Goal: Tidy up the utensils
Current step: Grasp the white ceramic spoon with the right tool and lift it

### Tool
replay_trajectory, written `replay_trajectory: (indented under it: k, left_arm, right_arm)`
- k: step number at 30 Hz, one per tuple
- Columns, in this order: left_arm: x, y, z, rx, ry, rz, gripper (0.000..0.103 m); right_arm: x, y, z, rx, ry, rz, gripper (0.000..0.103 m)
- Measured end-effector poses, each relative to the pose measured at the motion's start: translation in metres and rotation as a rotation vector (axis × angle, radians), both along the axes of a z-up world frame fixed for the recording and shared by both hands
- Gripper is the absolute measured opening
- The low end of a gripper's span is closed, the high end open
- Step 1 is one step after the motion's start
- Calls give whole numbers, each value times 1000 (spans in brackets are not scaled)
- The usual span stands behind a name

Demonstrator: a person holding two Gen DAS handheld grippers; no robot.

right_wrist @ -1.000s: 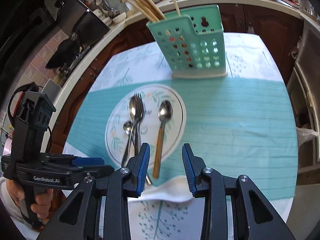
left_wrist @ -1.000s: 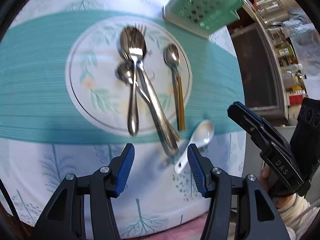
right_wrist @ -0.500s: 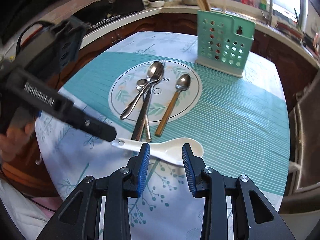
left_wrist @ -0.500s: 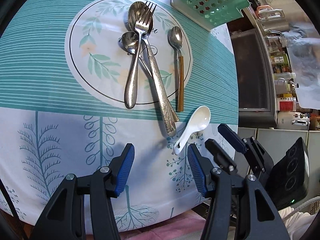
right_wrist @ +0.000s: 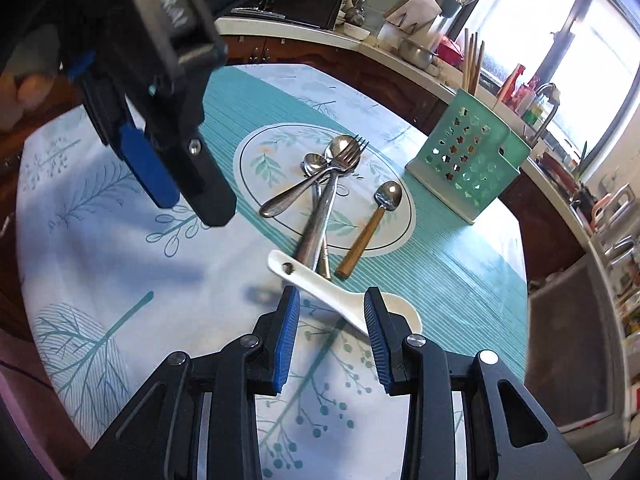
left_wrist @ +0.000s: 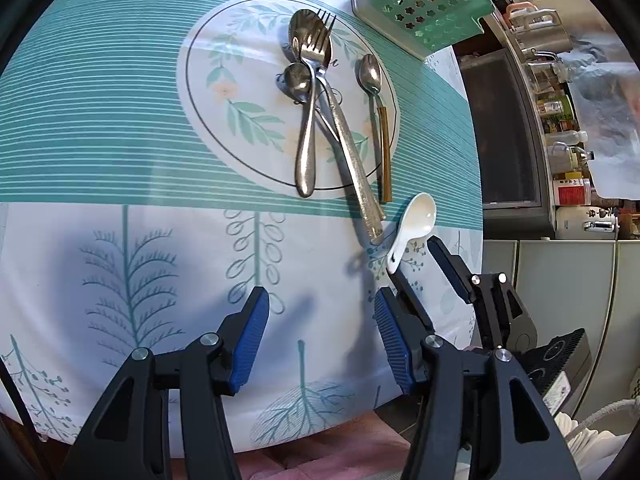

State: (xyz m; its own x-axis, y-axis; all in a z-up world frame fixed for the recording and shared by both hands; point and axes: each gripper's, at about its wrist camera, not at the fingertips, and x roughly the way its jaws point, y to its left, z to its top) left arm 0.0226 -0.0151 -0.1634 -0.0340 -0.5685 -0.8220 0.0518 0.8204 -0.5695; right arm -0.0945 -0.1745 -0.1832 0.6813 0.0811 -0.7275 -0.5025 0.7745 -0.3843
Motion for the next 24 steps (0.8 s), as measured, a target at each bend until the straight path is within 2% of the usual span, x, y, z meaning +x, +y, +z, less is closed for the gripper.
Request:
replay_trajectory:
  k: [11, 15, 17, 19, 24]
  left_arm:
    - [-7, 29, -7, 3, -3, 3, 53]
    - [-4, 32, -7, 9, -20, -2, 53]
    - [-1, 33, -6, 8, -30, -3, 53]
    - [2, 33, -4, 7, -42, -4, 53]
    - [7, 33, 4, 12, -72, -19, 53]
  right_arm:
    - [-9, 49, -28, -197, -137, -32, 34]
    - [-4, 58, -38, -255, -159, -60, 21]
    - [0, 57, -40, -257, -159, -77, 12]
    - [8, 49, -37, -242, -168, -97, 11]
    - [14, 36, -13, -132, -157, -155, 8]
